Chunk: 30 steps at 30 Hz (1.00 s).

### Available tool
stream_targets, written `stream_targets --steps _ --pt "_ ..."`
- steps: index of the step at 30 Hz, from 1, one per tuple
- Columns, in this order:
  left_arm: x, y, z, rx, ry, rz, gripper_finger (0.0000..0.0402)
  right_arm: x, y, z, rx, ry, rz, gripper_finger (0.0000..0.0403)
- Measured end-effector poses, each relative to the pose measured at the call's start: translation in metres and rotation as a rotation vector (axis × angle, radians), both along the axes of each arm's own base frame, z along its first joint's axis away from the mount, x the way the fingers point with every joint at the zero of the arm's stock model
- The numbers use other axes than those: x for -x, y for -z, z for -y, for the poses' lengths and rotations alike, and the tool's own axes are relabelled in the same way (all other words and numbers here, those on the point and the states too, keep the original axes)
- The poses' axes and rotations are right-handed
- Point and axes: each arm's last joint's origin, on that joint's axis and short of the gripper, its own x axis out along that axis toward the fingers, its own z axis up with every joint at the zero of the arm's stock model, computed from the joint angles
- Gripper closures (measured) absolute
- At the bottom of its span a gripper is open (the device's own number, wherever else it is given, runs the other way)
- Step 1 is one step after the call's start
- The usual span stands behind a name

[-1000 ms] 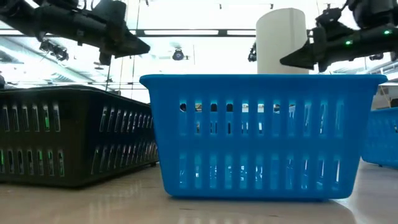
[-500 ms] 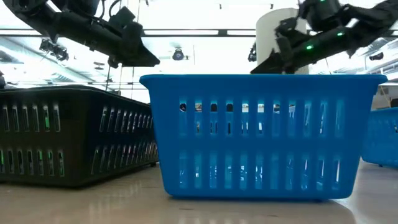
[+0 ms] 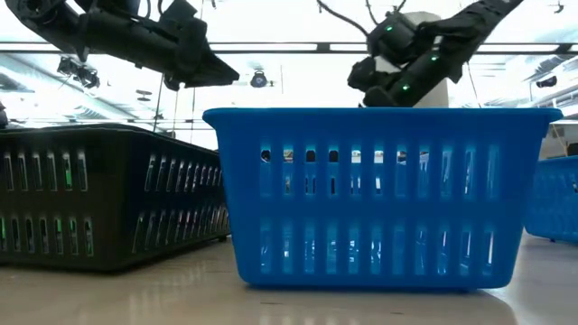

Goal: Sort crayons
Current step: Put the pink crayon into the right blue bin

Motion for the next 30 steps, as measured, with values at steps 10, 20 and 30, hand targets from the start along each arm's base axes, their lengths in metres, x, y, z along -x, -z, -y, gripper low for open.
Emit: stream_targets --steps 10,20,30 --pt "0.001 -0.002 -0.006 0.002 -0.03 0.025 0.0221 -0.032 0.019 0.003 -0.049 -0.081 -0.154 0.0241" --pt "0.001 -0.001 -0.006 0.01 -0.03 0.017 0.0221 -0.022 0.013 -0.002 -0.113 -0.01 -0.367 0.0238" --pt "0.002 0.013 -0.022 0.079 -0.112 -0.058 0.0221 -0.016 0.019 0.007 -0.081 -0.018 -0.322 0.0238"
